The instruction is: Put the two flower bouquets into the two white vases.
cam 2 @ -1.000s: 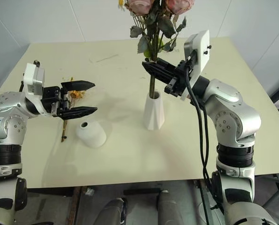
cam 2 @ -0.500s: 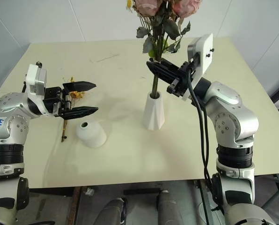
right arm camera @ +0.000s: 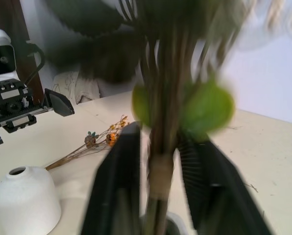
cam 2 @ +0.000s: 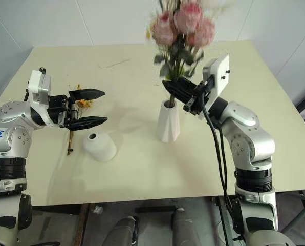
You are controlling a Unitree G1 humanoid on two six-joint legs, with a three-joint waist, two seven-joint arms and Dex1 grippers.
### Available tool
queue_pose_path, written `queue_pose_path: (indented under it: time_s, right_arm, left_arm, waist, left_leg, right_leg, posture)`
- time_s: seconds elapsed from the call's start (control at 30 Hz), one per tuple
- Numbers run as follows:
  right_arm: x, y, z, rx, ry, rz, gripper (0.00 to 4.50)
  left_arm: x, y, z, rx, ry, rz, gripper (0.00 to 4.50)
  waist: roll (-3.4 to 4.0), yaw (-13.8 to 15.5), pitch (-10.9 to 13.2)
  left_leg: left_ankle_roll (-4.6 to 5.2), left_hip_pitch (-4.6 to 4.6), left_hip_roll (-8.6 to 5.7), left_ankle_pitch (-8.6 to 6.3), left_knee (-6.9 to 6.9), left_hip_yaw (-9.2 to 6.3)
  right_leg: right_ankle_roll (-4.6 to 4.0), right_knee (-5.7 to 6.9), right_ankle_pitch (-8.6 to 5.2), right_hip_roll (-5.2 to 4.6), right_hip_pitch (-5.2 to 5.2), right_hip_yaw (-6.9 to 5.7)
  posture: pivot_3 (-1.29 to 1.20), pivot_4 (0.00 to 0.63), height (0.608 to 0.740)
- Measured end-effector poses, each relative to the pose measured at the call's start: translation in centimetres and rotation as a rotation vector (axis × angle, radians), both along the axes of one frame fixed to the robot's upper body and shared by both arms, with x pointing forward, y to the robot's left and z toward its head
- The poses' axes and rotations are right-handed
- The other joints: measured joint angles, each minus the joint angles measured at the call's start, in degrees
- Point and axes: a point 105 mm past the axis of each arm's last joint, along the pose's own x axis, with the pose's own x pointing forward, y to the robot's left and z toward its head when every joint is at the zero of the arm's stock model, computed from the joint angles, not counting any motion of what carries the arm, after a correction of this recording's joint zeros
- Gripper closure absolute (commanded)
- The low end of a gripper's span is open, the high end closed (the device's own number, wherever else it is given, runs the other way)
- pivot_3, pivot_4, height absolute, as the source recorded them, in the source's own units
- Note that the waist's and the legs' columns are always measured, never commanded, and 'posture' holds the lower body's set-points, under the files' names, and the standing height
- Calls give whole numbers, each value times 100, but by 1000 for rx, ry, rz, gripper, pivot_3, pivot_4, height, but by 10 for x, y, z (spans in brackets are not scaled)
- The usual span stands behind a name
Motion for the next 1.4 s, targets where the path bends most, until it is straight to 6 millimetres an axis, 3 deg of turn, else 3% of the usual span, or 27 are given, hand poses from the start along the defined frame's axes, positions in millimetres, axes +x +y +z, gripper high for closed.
queue_pose_path:
  time_s: [0.23, 0.67, 0.8, 0.87, 1.03, 1.17, 1.4]
  right_arm:
    - [-8, 2, 2, -10, -29, 0, 35]
    - [-29, -33, -38, -104, 101, -85, 35]
    - [-49, -56, -57, -257, 216, -40, 35]
    - [-57, -66, -54, -314, 231, -18, 35]
    - [-72, -68, -39, -428, 203, 86, 35]
    - [-78, -62, -28, -448, 162, 160, 35]
    - [-85, -51, 2, -492, 44, 231, 35]
  left_arm:
    - [0, -1, 2, 1, -6, -4, 0]
    - [1, 5, 0, 6, -5, 36, 0]
    - [13, 36, 0, 97, 30, 266, 0]
    - [22, 58, 2, 137, 62, 441, 0]
    - [31, 90, -3, 201, 181, 707, 0]
    - [28, 95, -8, 250, 278, 790, 0]
    - [24, 122, -39, 398, 495, 1045, 0]
  waist:
    - [0, 9, 0]
    - [-1, 21, 0]
    - [-1, 22, 0]
    - [-3, 10, 1]
    - [-17, 9, 11]
    - [-19, 17, 11]
    - [-22, 7, 13]
  left_leg:
    - [0, 0, 0, 0, -1, -1]
    - [2, 1, -1, 1, 1, -1]
    - [5, 0, -4, 1, -2, 0]
    - [6, 5, -2, 1, 0, 0]
    - [14, 85, 4, -3, -12, -3]
    - [15, 86, 5, -4, -12, -3]
    - [18, 79, 5, -13, -20, -3]
  right_leg:
    - [0, -3, 0, 0, 0, 0]
    - [0, 0, 0, 0, 3, 0]
    - [1, -6, 0, -2, 4, 2]
    - [1, -7, 0, 1, 11, 1]
    - [1, -43, 0, 7, 109, -6]
    - [8, -75, 4, 5, 123, -7]
    - [13, -84, 7, 3, 116, -6]
  posture:
    - [0, 150, 740]
    - [0, 150, 740]
    - [0, 150, 740]
    - [0, 150, 740]
    - [0, 150, 740]
    - [0, 150, 740]
    - [0, 150, 740]
